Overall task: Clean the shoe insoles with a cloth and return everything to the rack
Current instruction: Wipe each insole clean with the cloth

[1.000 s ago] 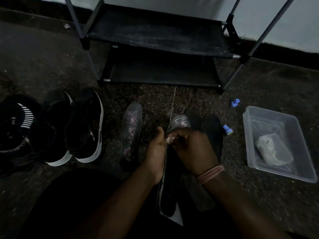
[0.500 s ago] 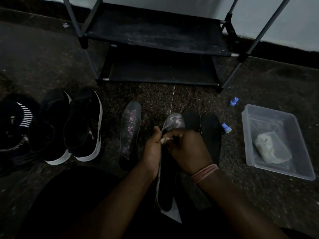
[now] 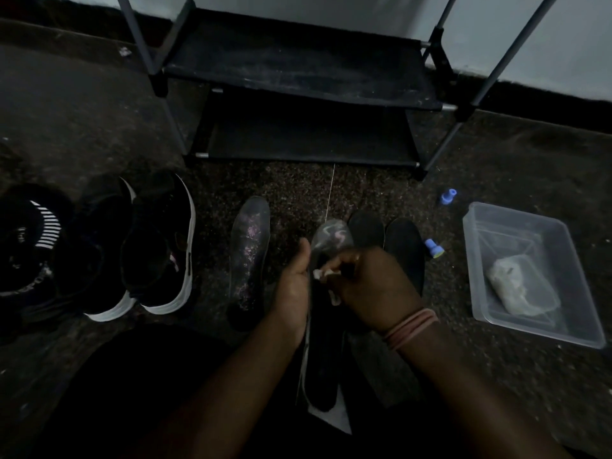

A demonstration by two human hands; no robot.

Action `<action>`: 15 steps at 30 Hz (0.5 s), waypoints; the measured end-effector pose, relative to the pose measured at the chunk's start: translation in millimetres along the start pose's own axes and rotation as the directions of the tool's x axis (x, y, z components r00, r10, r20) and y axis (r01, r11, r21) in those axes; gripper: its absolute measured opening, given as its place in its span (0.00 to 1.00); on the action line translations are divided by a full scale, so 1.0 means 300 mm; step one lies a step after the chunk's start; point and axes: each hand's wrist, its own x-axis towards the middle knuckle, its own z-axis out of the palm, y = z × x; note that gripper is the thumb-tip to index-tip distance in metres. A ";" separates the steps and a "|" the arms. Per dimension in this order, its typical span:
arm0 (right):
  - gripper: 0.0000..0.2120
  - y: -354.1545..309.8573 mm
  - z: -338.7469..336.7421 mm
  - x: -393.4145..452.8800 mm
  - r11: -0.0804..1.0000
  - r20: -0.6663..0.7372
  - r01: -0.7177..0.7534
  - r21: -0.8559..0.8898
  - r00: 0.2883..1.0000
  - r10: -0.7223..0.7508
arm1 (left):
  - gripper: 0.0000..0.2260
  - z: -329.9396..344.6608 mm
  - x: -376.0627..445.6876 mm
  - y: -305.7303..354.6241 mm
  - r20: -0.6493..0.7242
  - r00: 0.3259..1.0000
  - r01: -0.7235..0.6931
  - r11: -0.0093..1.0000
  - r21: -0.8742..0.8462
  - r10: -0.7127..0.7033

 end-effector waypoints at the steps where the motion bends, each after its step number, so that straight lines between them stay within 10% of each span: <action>1: 0.04 0.006 0.003 0.001 0.999 -0.068 0.010 -0.052 0.998 -0.014 | 0.32 0.008 -0.010 0.006 0.033 0.999 -0.012 1.000 -0.013 0.012; 7: 0.05 0.053 -0.006 0.016 0.976 -0.432 0.054 -0.213 0.890 -0.144 | 0.31 0.026 -0.048 -0.008 0.080 0.996 0.026 0.999 0.046 -0.030; 15: 0.08 0.023 0.028 0.008 0.980 -0.332 0.158 -0.122 0.924 -0.190 | 0.32 0.024 -0.049 -0.007 0.034 0.999 0.002 0.995 0.100 -0.006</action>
